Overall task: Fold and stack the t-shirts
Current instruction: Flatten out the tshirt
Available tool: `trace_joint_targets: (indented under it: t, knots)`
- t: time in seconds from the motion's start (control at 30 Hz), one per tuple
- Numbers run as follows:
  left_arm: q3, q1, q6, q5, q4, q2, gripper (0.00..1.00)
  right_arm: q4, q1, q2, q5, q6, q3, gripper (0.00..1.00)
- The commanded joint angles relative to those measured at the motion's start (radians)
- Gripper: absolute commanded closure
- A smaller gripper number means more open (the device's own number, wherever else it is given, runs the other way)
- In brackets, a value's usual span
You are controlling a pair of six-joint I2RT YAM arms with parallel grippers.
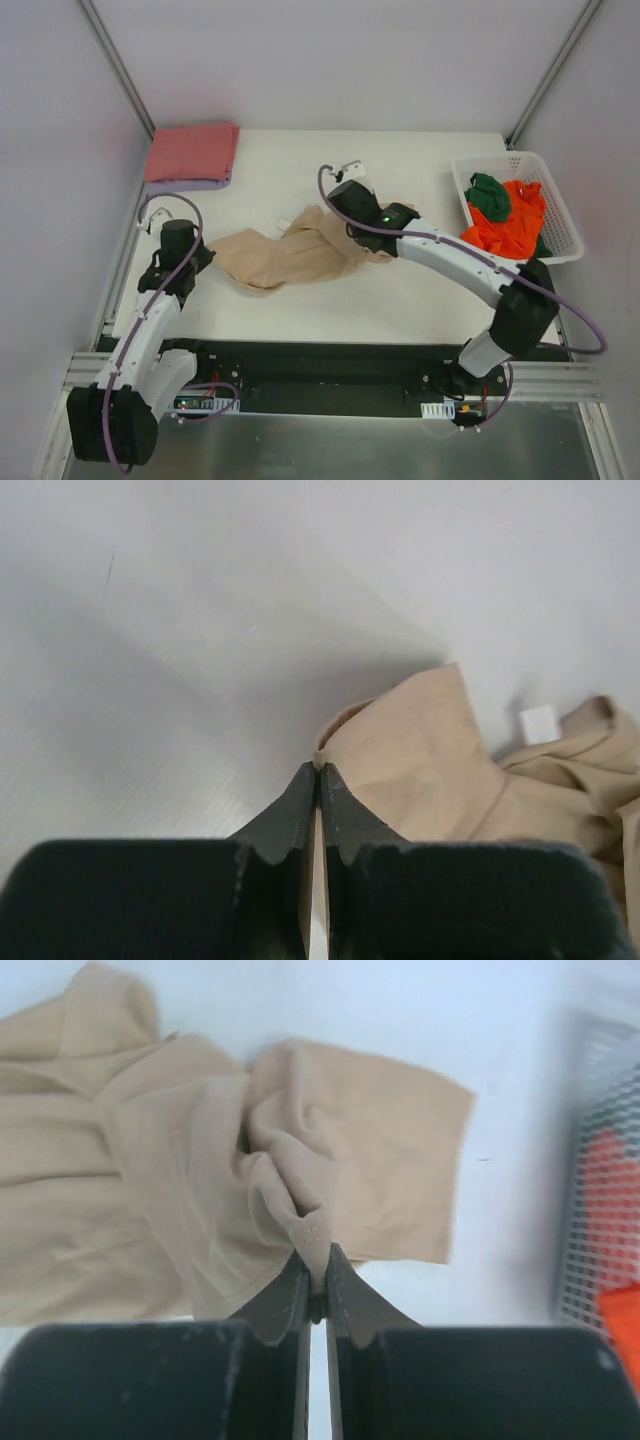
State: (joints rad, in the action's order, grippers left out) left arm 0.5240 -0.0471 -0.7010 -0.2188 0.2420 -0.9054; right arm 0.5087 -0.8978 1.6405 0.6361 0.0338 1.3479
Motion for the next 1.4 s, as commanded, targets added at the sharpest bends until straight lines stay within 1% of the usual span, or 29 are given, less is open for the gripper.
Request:
trace_joint_targets:
  t: [0.0, 0.2, 0.33, 0.4, 0.5, 0.6, 0.7, 0.73, 0.8, 0.93, 0.97, 1.03, 1.13, 1.2, 1.23, 1.27, 1.3, 1.37]
  knots:
    - [0.131, -0.007, 0.064, -0.059, 0.039, 0.147, 1.0, 0.069, 0.054, -0.221, 0.125, 0.067, 0.011, 0.99]
    - [0.355, -0.008, 0.104, -0.103, 0.103, 0.279, 1.0, 0.097, 0.122, -0.473, 0.102, 0.169, 0.086, 0.99]
    - [0.519, -0.007, 0.13, -0.122, 0.112, 0.322, 1.0, 0.106, 0.126, -0.605, 0.071, 0.241, 0.198, 0.99]
    - [0.634, -0.007, 0.156, -0.099, 0.115, 0.329, 1.0, 0.126, 0.125, -0.654, 0.019, 0.255, 0.264, 0.99]
    - [0.784, -0.007, 0.187, -0.056, 0.117, 0.338, 1.0, 0.168, 0.125, -0.712, -0.105, 0.255, 0.374, 0.99]
    - [0.939, -0.008, 0.224, 0.007, 0.115, 0.323, 1.0, 0.232, 0.123, -0.751, -0.228, 0.229, 0.48, 0.99]
    - [1.106, -0.01, 0.261, 0.126, 0.115, 0.278, 1.0, 0.226, 0.125, -0.821, -0.361, 0.199, 0.494, 0.99]
    - [1.16, -0.007, 0.267, 0.171, 0.115, 0.261, 1.0, 0.218, 0.125, -0.85, -0.377, 0.186, 0.482, 0.99]
    - [1.244, -0.008, 0.274, 0.209, 0.115, 0.22, 1.0, 0.189, 0.123, -0.893, -0.385, 0.17, 0.452, 0.99]
    - [1.337, -0.007, 0.317, 0.188, 0.112, 0.137, 1.0, 0.172, 0.125, -0.92, -0.392, 0.164, 0.436, 0.99]
    - [1.344, -0.007, 0.327, 0.158, 0.109, 0.117, 1.0, 0.169, 0.125, -0.913, -0.363, 0.158, 0.439, 0.99]
    - [1.344, -0.008, 0.34, 0.118, 0.094, 0.064, 1.0, 0.171, 0.125, -0.892, -0.246, 0.152, 0.447, 0.99]
    - [1.343, -0.008, 0.365, 0.102, 0.069, -0.036, 1.0, 0.163, 0.125, -0.837, 0.007, 0.162, 0.413, 0.99]
    - [1.349, -0.008, 0.373, 0.107, 0.062, -0.148, 1.0, 0.14, 0.126, -0.788, 0.213, 0.199, 0.361, 0.98]
    - [1.351, -0.008, 0.38, 0.113, 0.054, -0.18, 1.0, 0.137, 0.128, -0.757, 0.274, 0.222, 0.329, 0.96]
    - [1.349, -0.008, 0.386, 0.114, 0.045, -0.252, 1.0, 0.125, 0.135, -0.727, 0.349, 0.23, 0.294, 0.95]
    - [1.349, -0.008, 0.396, 0.122, 0.034, -0.303, 1.0, 0.11, 0.157, -0.705, 0.385, 0.213, 0.246, 0.95]
    - [1.349, -0.008, 0.409, 0.13, 0.022, -0.435, 1.0, 0.082, 0.253, -0.659, 0.323, 0.152, 0.133, 0.94]
